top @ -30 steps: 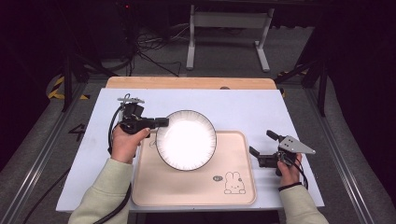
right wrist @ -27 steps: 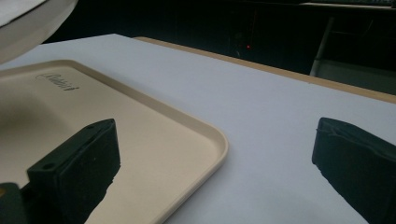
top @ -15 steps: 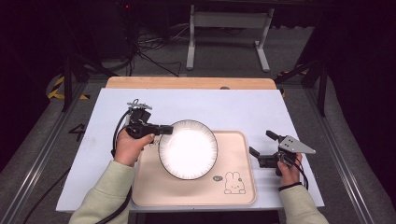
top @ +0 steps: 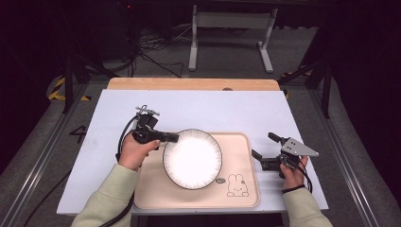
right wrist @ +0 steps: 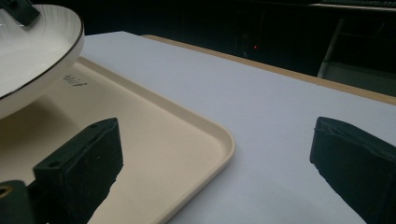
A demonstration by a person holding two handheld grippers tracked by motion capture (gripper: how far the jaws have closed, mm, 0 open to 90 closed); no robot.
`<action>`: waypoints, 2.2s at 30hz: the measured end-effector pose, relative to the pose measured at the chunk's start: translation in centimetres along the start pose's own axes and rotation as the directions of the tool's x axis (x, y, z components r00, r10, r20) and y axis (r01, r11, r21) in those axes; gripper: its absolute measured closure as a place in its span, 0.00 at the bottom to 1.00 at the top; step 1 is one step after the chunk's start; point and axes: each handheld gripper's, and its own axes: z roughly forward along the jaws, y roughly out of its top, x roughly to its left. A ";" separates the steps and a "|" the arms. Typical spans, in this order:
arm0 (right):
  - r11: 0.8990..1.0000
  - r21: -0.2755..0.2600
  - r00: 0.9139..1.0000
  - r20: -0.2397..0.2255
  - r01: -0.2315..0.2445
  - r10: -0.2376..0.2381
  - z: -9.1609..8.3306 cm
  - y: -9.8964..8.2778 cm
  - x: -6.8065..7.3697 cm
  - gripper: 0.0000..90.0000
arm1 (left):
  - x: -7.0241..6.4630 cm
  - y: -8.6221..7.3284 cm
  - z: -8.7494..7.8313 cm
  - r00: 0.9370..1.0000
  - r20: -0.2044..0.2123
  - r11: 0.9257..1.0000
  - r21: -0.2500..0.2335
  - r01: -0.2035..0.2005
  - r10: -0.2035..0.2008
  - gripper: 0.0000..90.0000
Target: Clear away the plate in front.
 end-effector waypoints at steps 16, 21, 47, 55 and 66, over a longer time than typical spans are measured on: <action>1.000 0.010 1.000 -0.010 0.013 -0.013 0.1 0.0 0.1 0.03 | 0.8 -0.4 2.3 0.999 0.039 0.998 0.054 0.036 -0.038 0.91; 1.000 0.014 1.000 -0.017 0.023 -0.022 0.2 0.0 0.1 0.03 | 1.1 -0.6 2.8 0.998 0.045 0.998 0.052 0.044 -0.046 0.91; 0.999 0.015 0.998 -0.042 -0.043 0.043 0.2 0.0 -0.6 0.05 | 3.2 -1.5 4.4 0.996 0.044 0.996 0.041 0.074 -0.075 0.93; 0.999 0.018 0.998 -0.043 -0.044 0.045 0.2 0.0 -0.6 0.05 | 3.3 -1.6 4.9 0.999 0.014 0.998 0.045 0.046 -0.047 0.92; 0.999 0.022 0.998 -0.041 -0.037 0.038 0.3 0.0 -0.5 0.05 | 3.0 -1.4 3.8 1.000 -0.012 1.000 -0.019 -0.001 0.001 0.70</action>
